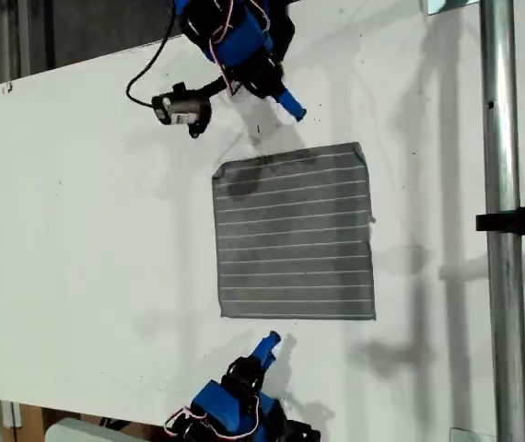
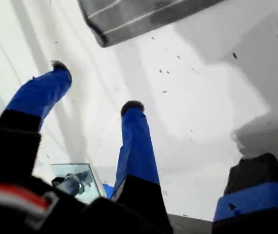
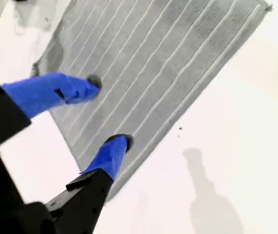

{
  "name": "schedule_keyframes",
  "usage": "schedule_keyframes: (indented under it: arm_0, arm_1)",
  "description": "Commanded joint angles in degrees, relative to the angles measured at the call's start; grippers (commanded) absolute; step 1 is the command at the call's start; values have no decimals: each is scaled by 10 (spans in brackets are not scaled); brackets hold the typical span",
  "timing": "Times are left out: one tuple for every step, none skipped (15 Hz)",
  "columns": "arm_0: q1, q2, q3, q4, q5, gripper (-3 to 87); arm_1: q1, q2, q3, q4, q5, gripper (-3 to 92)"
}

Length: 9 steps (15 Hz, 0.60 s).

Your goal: Grasp corners of a towel and fold twice.

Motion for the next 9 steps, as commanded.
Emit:
schedule_keyframes:
  arm_0:
    - [40, -36, -70, -14, 16, 307]
    - [59, -38, -64, -33, 23, 329]
    - [77, -39, -55, -51, 18, 328]
    - [94, -41, -28, -89, 4, 325]
    - [109, -51, -2, -127, -12, 325]
    - [116, -74, -1, -142, -23, 319]
    - [117, -106, -22, -135, -27, 320]
    - [118, -135, -42, -129, -31, 325]
    - [118, -152, -51, -127, -39, 328]
  arm_1:
    - [-42, -190, -163, 11, -26, 343]
    - [-59, -260, -219, 28, -36, 373]
    - [-67, -315, -261, 40, -44, 377]
    - [-70, -352, -281, 39, -47, 377]
    - [-71, -384, -286, 33, -48, 377]
    - [-67, -417, -288, 30, -49, 377]
    - [-60, -450, -289, 20, -52, 378]
    - [-52, -491, -288, 10, -56, 383]
    - [-45, -527, -286, -10, -63, 381]
